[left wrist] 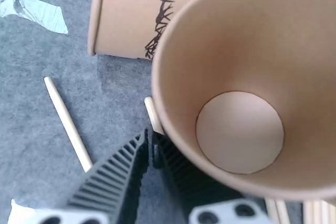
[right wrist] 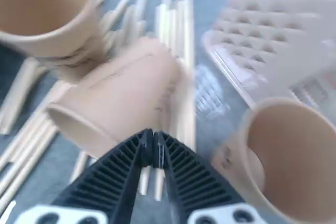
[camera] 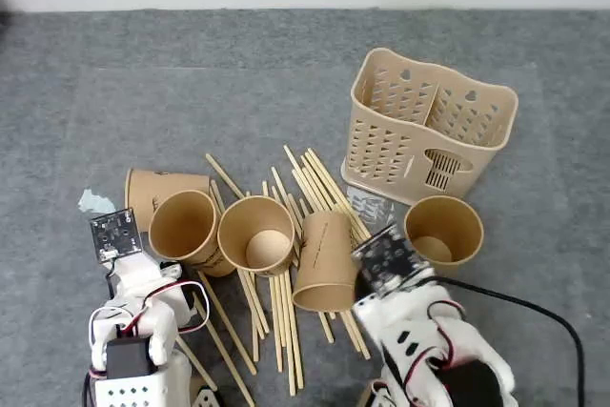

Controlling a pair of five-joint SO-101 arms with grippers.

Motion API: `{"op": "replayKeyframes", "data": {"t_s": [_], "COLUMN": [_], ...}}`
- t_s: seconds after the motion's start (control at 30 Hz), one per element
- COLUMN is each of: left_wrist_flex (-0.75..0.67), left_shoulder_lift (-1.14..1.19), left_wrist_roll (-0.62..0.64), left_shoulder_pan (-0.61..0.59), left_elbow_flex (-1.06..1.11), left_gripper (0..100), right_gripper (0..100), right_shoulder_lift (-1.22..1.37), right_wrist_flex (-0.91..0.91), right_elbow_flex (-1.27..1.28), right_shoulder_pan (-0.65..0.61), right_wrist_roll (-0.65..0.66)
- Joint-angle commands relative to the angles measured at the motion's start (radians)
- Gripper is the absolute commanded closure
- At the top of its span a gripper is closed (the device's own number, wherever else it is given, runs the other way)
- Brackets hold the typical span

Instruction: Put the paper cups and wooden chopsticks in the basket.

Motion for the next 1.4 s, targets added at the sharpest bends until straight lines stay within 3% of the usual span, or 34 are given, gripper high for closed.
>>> {"op": "replayKeyframes", "data": {"t_s": [0.0, 0.1, 0.27, 0.37, 0.9, 1.1, 1.17, 1.3, 1.37], "left_wrist_flex": [0.002, 0.002, 0.002, 0.002, 0.002, 0.002, 0.002, 0.002, 0.002], "left_shoulder_lift": [-0.012, -0.012, -0.012, -0.012, -0.012, -0.012, -0.012, -0.012, -0.012], "left_wrist_roll": [0.011, 0.011, 0.011, 0.011, 0.011, 0.011, 0.011, 0.011, 0.011], "left_shoulder_pan": [-0.005, -0.005, -0.005, -0.005, -0.005, -0.005, -0.005, -0.005, -0.005], "left_elbow_flex": [-0.010, -0.010, -0.010, -0.010, -0.010, -0.010, -0.010, -0.010, -0.010], "left_gripper": [99, 99, 99, 99, 99, 99, 99, 99, 99], "right_gripper": [98.9, 94.0, 73.8, 70.2, 70.3, 70.9, 76.8, 99.6, 95.7], "right_shoulder_lift": [0.010, 0.012, 0.012, 0.012, 0.007, 0.007, 0.007, 0.007, 0.005], "right_wrist_flex": [-0.033, -0.038, -0.027, -0.008, -0.042, -0.217, -0.291, -0.377, -0.384], "right_elbow_flex": [-0.002, -0.002, -0.003, -0.002, 0.160, 0.242, 0.258, 0.250, 0.235], "right_shoulder_pan": [-0.056, -0.097, -0.104, -0.110, -0.168, -0.128, -0.101, -0.041, -0.004], "right_wrist_roll": [-0.006, -0.006, -0.012, -0.032, 0.069, 0.069, 0.069, 0.071, 0.068]}}
